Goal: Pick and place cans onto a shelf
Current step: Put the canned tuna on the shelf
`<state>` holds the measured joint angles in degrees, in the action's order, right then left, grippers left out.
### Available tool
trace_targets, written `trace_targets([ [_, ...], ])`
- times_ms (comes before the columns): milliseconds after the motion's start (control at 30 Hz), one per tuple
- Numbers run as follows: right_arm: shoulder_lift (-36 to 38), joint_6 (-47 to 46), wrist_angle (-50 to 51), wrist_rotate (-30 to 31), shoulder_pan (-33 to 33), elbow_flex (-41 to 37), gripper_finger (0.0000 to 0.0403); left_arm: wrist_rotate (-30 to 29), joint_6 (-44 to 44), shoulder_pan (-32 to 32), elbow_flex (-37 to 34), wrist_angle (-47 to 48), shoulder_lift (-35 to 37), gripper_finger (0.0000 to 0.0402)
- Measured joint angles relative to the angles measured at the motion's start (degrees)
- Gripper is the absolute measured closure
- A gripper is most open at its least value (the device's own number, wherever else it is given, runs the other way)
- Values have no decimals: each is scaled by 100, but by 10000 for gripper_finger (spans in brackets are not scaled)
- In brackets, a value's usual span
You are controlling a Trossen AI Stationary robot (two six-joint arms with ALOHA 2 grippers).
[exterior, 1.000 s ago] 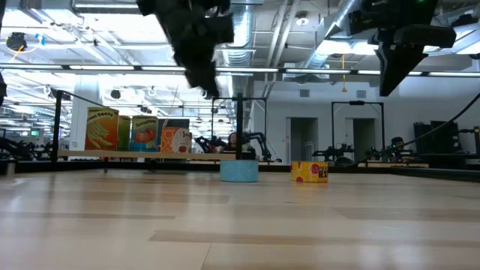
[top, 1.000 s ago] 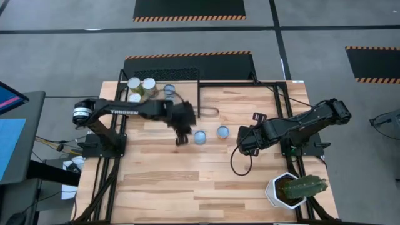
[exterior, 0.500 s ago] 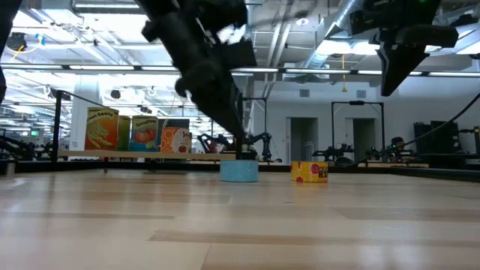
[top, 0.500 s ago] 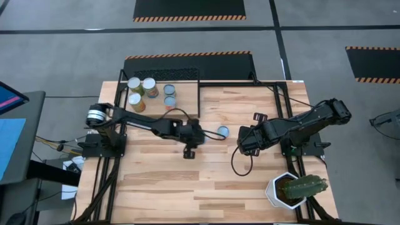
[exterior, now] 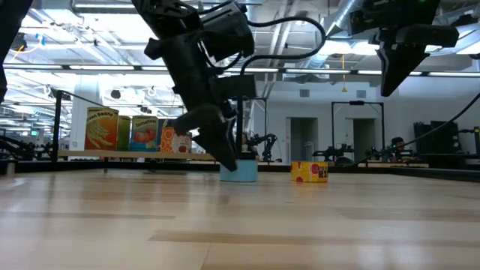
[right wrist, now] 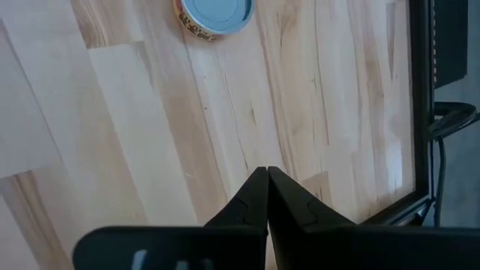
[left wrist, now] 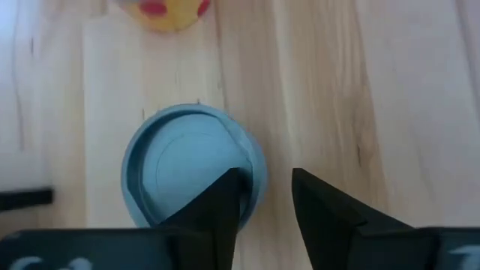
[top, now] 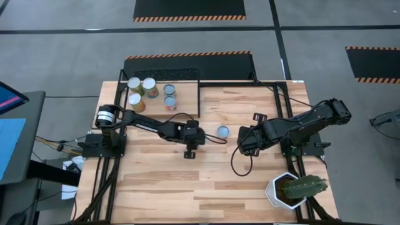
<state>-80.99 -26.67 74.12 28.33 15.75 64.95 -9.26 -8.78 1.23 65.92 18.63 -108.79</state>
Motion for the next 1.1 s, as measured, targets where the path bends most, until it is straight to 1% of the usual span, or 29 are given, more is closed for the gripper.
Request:
trace_targets([
  [67,2,2,-3,1,-1,0,379,-127,1,2,23,23,-67,286],
  [133,0,10,-5,0,2,0,379,-163,27,6,30,34,-71,295],
  [200,2,9,21,0,2,0,381,-241,92,28,28,80,-57,324],
  [267,0,10,21,1,2,0,382,-246,191,55,25,184,-10,372],
  [300,2,10,27,1,2,0,383,-269,280,76,17,250,32,385],
  [367,0,10,29,0,2,0,383,-352,424,116,52,558,141,393],
  [400,0,10,29,1,2,0,383,-365,482,140,107,880,218,396],
  [500,0,13,51,1,-1,0,380,-515,632,168,515,1746,511,399],
  [567,0,15,70,1,-1,0,379,-881,612,163,719,2227,762,399],
  [633,0,19,67,1,-3,0,380,-1231,392,81,828,2329,891,400],
  [733,0,19,78,1,-3,0,383,-1306,15,-243,856,2220,1104,400],
  [933,0,17,64,1,-3,0,382,-1185,-435,-1231,855,2170,1109,401],
  [1033,0,17,68,1,-3,0,379,-916,-712,-1733,856,2119,1110,401],
  [1100,0,21,73,1,-3,0,380,-542,-828,-2078,856,1947,1110,401],
])
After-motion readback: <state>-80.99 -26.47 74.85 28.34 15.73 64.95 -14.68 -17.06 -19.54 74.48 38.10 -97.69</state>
